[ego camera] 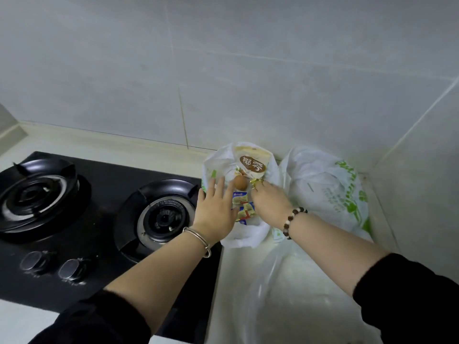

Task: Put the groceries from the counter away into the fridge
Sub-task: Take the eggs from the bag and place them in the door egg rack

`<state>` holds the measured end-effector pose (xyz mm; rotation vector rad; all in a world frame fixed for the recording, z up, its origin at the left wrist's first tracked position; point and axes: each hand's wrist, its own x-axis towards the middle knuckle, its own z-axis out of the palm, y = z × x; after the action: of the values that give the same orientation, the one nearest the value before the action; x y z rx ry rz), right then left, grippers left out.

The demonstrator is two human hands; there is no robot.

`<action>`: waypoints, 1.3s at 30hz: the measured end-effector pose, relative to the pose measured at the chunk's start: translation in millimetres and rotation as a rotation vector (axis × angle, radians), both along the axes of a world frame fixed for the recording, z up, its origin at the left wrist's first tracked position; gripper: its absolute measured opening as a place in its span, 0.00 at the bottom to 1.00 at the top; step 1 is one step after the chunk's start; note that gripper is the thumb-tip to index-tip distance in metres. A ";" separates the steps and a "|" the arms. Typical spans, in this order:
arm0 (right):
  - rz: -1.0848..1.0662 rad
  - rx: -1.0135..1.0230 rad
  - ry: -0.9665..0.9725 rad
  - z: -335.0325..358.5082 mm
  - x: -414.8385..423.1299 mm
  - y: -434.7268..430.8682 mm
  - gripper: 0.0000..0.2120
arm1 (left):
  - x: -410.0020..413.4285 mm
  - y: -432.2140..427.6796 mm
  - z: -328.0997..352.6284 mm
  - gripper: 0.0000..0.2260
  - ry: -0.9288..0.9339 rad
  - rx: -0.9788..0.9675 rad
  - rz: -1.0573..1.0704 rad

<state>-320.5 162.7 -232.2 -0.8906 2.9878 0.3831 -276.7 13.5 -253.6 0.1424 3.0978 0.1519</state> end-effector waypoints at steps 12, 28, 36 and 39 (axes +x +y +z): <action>-0.113 0.207 -0.130 -38.7 -30.4 6.8 0.14 | -64.5 10.2 -28.9 0.30 -0.065 0.042 -0.073; -0.106 0.244 -0.181 -58.1 -44.6 12.4 0.20 | -137.9 36.5 -53.9 0.22 -0.244 -0.008 -0.067; -0.042 0.232 -0.193 -67.6 -50.6 14.1 0.19 | -143.7 27.3 -50.0 0.13 -0.150 -0.031 -0.096; -0.023 0.193 -0.192 -65.9 -50.8 15.9 0.18 | -136.0 21.8 -48.6 0.16 -0.103 0.022 -0.101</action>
<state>-371.2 178.7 -298.1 -0.8224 2.7284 0.5416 -412.8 35.3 -302.2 0.2818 2.9796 0.1844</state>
